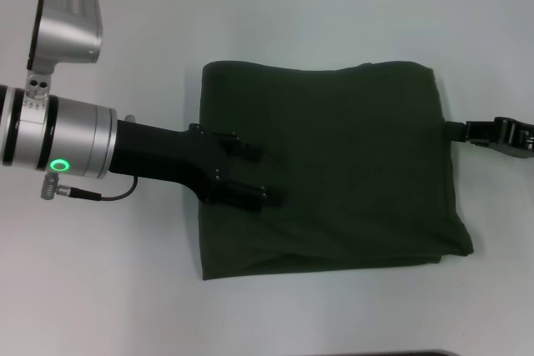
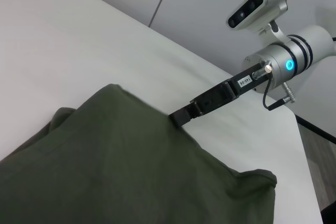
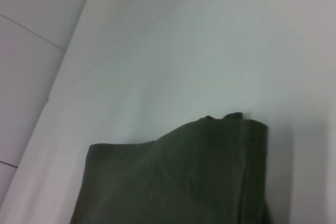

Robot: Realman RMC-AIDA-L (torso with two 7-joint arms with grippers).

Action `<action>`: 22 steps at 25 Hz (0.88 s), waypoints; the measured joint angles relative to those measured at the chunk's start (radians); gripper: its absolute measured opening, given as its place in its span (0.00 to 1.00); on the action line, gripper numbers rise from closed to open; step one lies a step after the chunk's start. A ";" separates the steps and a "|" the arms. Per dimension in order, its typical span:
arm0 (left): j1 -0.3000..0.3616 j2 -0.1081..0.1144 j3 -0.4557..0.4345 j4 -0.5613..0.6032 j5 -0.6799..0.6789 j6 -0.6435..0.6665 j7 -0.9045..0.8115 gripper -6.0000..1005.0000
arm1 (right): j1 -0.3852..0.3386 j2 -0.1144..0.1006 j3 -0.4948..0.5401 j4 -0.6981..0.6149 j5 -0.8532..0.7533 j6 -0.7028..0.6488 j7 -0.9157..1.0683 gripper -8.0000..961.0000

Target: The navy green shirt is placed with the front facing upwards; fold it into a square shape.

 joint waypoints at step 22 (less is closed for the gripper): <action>-0.005 -0.003 -0.002 0.009 -0.020 0.016 0.000 0.90 | 0.006 -0.015 0.056 -0.038 0.154 -0.138 -0.105 0.40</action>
